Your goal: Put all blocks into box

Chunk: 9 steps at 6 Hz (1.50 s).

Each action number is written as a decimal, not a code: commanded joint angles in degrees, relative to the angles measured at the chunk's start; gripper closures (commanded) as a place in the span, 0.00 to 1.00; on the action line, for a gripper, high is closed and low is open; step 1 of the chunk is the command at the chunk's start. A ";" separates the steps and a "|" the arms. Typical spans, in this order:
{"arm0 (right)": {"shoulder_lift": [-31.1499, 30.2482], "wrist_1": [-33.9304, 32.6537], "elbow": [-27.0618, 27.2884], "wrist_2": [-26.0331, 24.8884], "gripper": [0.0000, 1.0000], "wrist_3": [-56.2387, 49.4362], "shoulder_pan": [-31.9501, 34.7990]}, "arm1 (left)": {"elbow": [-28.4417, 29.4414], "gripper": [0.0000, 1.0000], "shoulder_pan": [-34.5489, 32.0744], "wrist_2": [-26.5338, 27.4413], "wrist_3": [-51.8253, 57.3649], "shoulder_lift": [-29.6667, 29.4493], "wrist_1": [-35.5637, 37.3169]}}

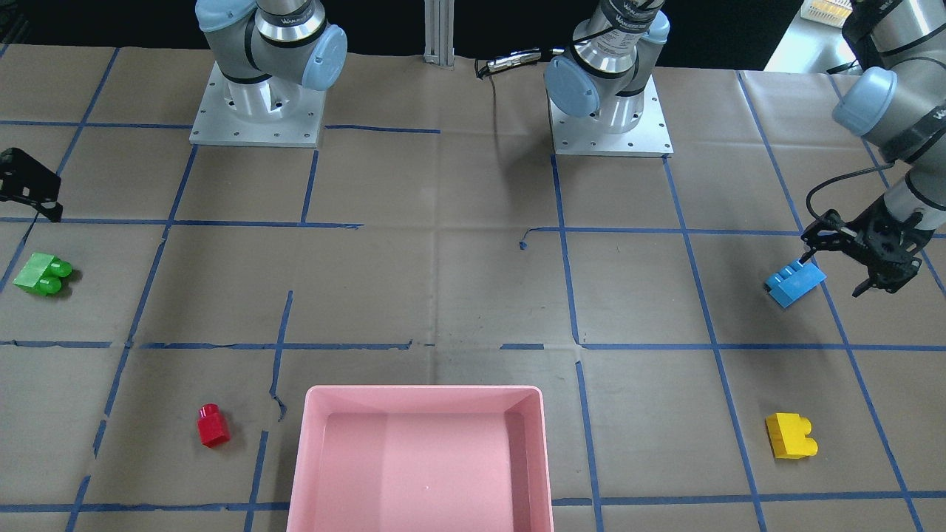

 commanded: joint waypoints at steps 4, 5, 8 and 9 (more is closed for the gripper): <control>16.59 -11.80 1.09 -4.43 0.01 -3.71 -16.50 | -6.92 0.03 3.35 0.03 8.76 -3.72 9.08; 16.88 -11.89 3.88 -4.16 0.01 0.92 -16.69 | -7.10 0.03 3.35 0.11 10.07 -4.23 9.16; 16.88 -31.85 19.86 -4.60 0.01 2.90 -16.69 | -7.98 0.03 3.44 0.38 10.44 -4.76 9.25; 16.88 -33.85 21.73 -4.69 0.01 0.55 -16.78 | -8.24 0.03 3.44 0.47 10.61 -4.94 9.25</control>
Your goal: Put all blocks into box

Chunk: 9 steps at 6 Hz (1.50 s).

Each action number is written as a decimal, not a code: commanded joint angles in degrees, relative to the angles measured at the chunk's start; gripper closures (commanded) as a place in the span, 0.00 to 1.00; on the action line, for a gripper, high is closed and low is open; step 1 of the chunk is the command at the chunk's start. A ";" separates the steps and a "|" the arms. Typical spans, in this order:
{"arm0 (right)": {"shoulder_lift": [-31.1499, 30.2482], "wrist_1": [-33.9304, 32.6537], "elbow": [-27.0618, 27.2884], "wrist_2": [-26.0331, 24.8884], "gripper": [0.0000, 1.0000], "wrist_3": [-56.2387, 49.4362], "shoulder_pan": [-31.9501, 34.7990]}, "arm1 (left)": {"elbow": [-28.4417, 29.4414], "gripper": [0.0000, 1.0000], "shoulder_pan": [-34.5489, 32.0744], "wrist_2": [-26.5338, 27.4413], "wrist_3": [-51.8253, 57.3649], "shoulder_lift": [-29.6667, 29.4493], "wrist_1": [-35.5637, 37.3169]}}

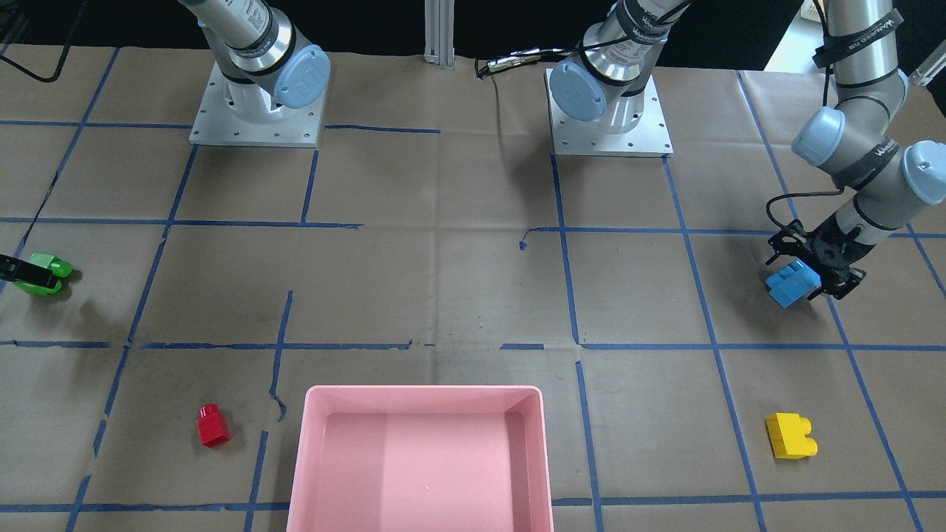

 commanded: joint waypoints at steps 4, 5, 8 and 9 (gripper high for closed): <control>0.26 -3.80 2.90 -4.53 0.31 -1.87 -0.06 | 0.05 0.99 0.00 -0.13 -1.08 -0.17 0.00; 0.17 -3.45 2.47 -6.72 0.59 -1.78 -0.06 | 0.23 1.00 0.00 -0.74 -2.22 0.44 -0.43; -0.36 -2.58 -0.24 -6.48 0.78 -1.87 0.20 | 1.36 1.00 -1.48 -2.58 -16.96 4.39 -7.35; -0.44 -0.83 -3.74 -6.13 0.78 -2.13 0.73 | 3.55 1.00 -3.84 -3.89 -21.35 6.06 -11.99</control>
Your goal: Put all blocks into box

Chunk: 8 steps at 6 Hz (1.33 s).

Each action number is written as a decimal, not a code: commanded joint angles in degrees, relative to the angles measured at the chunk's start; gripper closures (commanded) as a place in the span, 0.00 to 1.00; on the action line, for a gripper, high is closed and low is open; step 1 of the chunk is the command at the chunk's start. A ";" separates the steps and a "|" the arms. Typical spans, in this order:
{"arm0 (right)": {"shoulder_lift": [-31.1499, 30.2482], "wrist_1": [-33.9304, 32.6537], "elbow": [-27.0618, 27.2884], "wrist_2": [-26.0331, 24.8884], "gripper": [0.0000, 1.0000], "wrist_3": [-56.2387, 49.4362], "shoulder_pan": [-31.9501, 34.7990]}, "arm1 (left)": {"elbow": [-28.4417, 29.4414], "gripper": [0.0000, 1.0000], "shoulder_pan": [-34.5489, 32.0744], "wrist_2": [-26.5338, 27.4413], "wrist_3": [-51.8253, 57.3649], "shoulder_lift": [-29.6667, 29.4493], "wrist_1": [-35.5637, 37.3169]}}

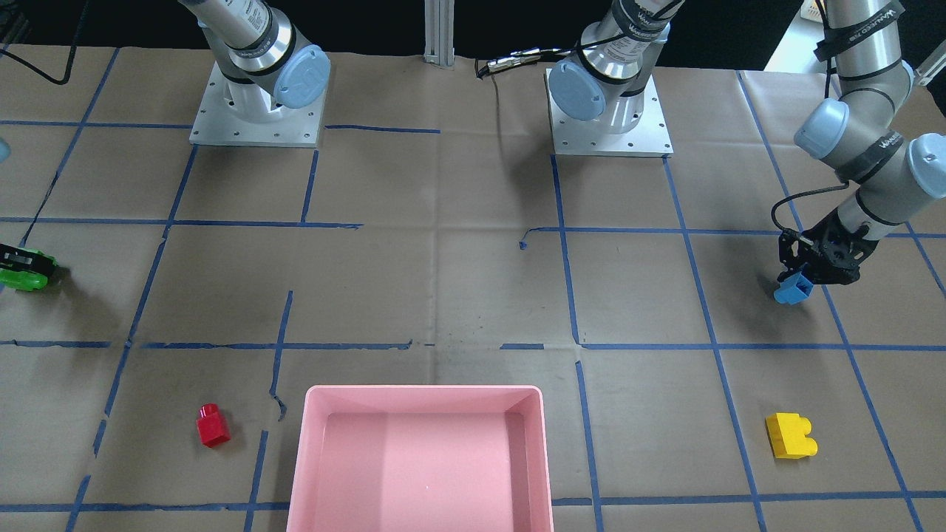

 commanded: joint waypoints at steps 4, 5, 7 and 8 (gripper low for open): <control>0.07 24.07 -25.54 7.45 0.78 4.17 10.23 | 18.28 1.00 -26.98 -0.81 -43.34 2.68 -14.76; -0.11 24.98 -27.67 8.50 0.78 6.90 15.31 | 22.86 1.00 -32.79 -0.80 -52.13 0.23 -15.47; 0.06 24.99 -30.57 10.79 0.78 19.95 27.69 | 35.22 1.00 -45.54 -1.42 -70.33 -9.49 -14.43; 0.33 24.82 -31.46 11.58 0.78 26.81 32.89 | 42.26 1.00 -49.25 -1.68 -74.33 -14.85 -12.77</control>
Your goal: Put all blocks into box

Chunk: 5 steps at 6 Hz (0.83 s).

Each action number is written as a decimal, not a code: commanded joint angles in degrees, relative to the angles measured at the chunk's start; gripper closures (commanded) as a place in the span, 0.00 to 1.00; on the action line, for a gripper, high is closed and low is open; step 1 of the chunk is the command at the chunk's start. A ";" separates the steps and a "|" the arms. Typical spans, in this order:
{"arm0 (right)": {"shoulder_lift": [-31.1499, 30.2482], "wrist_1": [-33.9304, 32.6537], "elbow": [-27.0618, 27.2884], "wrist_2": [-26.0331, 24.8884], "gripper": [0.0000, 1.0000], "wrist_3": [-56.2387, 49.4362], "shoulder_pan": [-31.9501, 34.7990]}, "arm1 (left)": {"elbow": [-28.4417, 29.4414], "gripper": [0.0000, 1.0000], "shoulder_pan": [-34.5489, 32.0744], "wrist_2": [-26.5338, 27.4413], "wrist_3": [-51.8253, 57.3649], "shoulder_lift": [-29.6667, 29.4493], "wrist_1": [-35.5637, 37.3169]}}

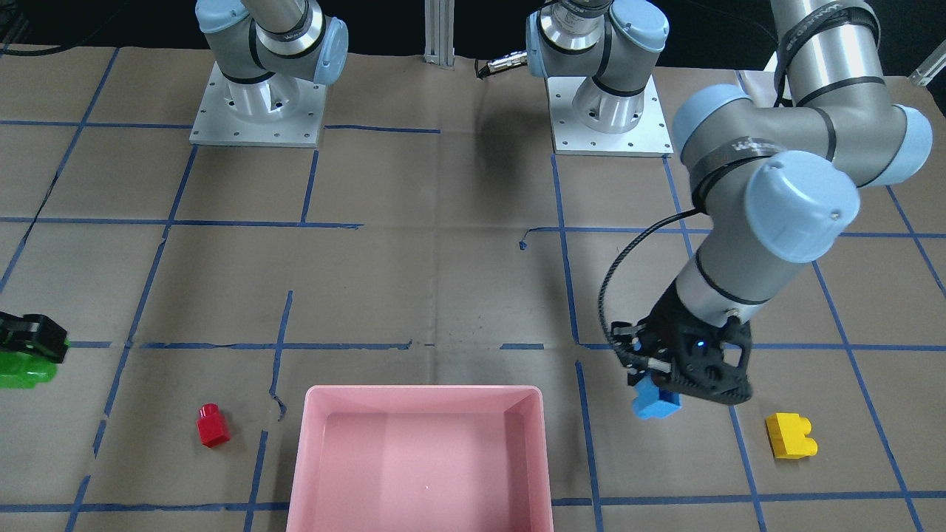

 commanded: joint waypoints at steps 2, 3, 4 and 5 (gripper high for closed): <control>3.22 -1.22 -2.79 3.96 0.78 19.20 13.40 | 14.09 1.00 -10.60 -2.49 -17.10 -13.54 6.56; 5.42 -1.14 -5.68 3.63 0.78 19.87 14.39 | 14.11 0.52 -11.76 -2.49 -18.14 -14.70 9.61; 5.96 -0.62 -6.14 3.54 0.78 19.79 14.40 | 14.20 0.01 -11.77 -2.92 -18.41 -14.80 9.64; 6.14 -0.87 -6.15 3.97 0.78 19.79 14.40 | 14.29 0.00 -11.77 -2.84 -18.41 -13.75 8.95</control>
